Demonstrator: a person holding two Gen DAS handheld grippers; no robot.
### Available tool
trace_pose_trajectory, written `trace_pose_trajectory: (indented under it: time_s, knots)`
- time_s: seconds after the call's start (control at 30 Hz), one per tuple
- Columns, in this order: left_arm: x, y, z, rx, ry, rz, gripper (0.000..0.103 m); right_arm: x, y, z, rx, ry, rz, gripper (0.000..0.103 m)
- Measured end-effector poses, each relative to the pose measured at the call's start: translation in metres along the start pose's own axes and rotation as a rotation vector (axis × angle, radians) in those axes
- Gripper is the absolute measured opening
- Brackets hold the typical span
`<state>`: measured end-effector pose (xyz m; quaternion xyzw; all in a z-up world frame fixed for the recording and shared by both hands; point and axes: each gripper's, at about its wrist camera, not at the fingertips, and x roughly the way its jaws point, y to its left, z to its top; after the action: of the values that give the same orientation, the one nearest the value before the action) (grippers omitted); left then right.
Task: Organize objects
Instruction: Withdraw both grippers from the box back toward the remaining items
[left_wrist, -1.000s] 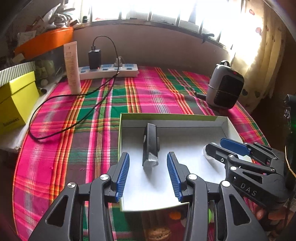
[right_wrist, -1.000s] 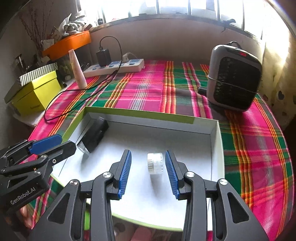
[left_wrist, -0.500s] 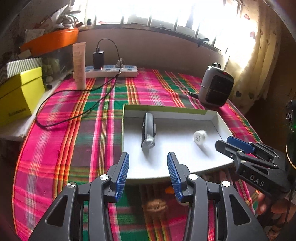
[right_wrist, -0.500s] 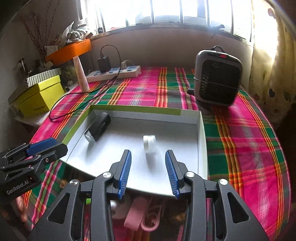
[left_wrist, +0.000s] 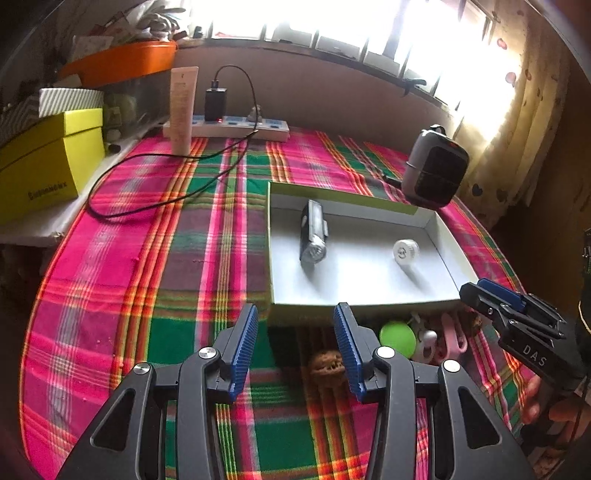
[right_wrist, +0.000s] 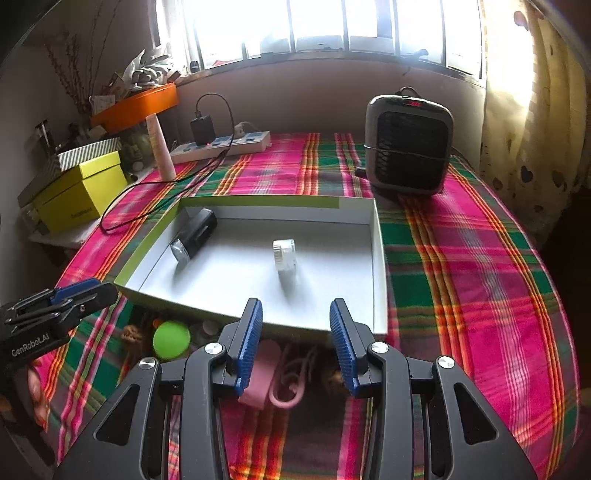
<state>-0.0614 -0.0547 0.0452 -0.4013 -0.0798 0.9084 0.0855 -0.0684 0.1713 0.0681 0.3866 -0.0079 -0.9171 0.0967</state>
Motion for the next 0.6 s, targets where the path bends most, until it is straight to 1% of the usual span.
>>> trace_pose_trajectory:
  time_s: [0.13, 0.17, 0.23, 0.37, 0.6]
  knots:
    - [0.002, 0.000, -0.008, 0.000, 0.025, -0.016, 0.044, -0.005, -0.003, -0.007, 0.008, -0.002, -0.004, 0.041]
    - [0.002, 0.000, -0.009, 0.001, 0.028, -0.016, 0.044, -0.007, -0.004, -0.009, 0.010, -0.003, -0.004, 0.045]
    - [0.003, 0.000, -0.012, -0.001, 0.035, -0.026, 0.044, -0.011, -0.006, -0.012, 0.012, -0.011, -0.008, 0.049]
    - [0.005, -0.003, -0.017, 0.003, 0.055, -0.046, 0.044, -0.016, -0.011, -0.017, 0.020, -0.010, -0.019, 0.049]
    - [0.011, -0.008, -0.024, 0.015, 0.082, -0.057, 0.044, -0.022, -0.022, -0.026, 0.042, -0.006, -0.038, 0.049]
